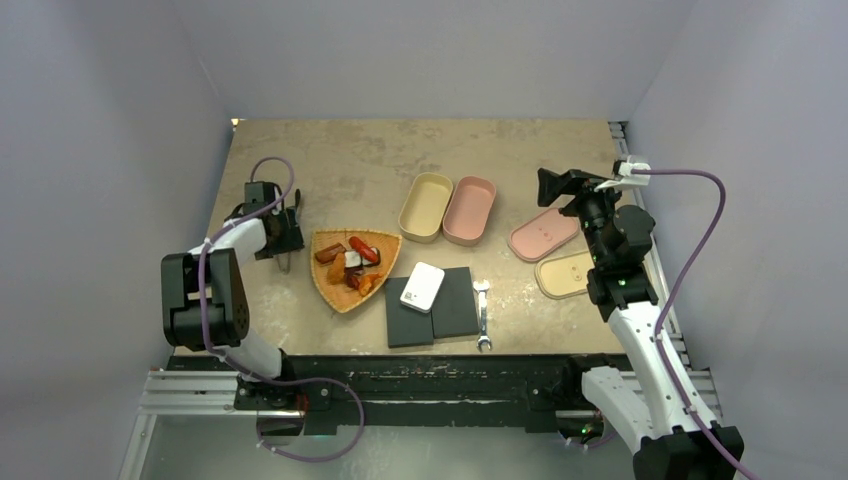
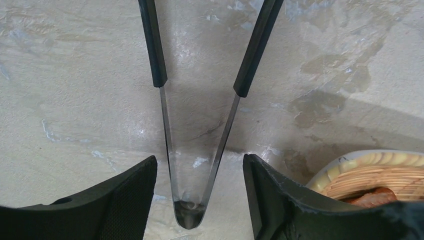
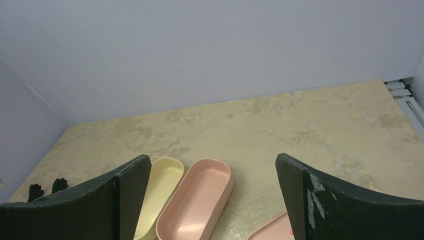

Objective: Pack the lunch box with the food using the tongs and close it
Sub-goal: Pick up the clamp at the center of the board.

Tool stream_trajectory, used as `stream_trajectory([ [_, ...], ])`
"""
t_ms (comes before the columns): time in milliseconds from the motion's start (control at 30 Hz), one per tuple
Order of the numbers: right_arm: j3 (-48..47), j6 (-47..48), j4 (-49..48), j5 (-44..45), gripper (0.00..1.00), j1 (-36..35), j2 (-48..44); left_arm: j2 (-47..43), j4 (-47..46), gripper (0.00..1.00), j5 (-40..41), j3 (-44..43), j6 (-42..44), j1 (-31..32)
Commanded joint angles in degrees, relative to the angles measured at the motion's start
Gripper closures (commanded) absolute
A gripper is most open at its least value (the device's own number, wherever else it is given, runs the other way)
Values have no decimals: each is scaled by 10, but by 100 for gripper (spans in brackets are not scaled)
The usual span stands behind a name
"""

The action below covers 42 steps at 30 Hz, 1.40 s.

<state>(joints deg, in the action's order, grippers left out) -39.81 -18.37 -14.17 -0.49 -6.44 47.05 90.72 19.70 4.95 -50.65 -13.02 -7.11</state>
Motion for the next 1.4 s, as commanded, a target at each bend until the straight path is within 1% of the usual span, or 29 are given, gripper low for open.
stream_trajectory([
  [0,9,3,-14,11,1,-1,-10,17,0,39,18,-35,-6,-4],
  [133,10,1,-17,7,2,-1,-8,40,2,43,13,-40,-8,-4],
  [400,13,0,-20,6,2,-1,-9,50,2,49,22,-38,-3,-4],
  [567,15,-2,-22,6,2,-1,-12,56,11,60,27,-43,3,-4],
  [667,16,-2,-22,6,2,-2,-13,29,7,65,40,-38,4,-4],
  [867,15,0,-22,6,2,-2,-13,-47,-3,67,51,-17,-1,-4],
  [1000,11,1,-19,7,2,-1,-10,-92,9,67,52,-14,-7,-4],
  [1367,8,4,-13,16,2,-1,-11,-135,77,67,49,-52,-9,-4],
])
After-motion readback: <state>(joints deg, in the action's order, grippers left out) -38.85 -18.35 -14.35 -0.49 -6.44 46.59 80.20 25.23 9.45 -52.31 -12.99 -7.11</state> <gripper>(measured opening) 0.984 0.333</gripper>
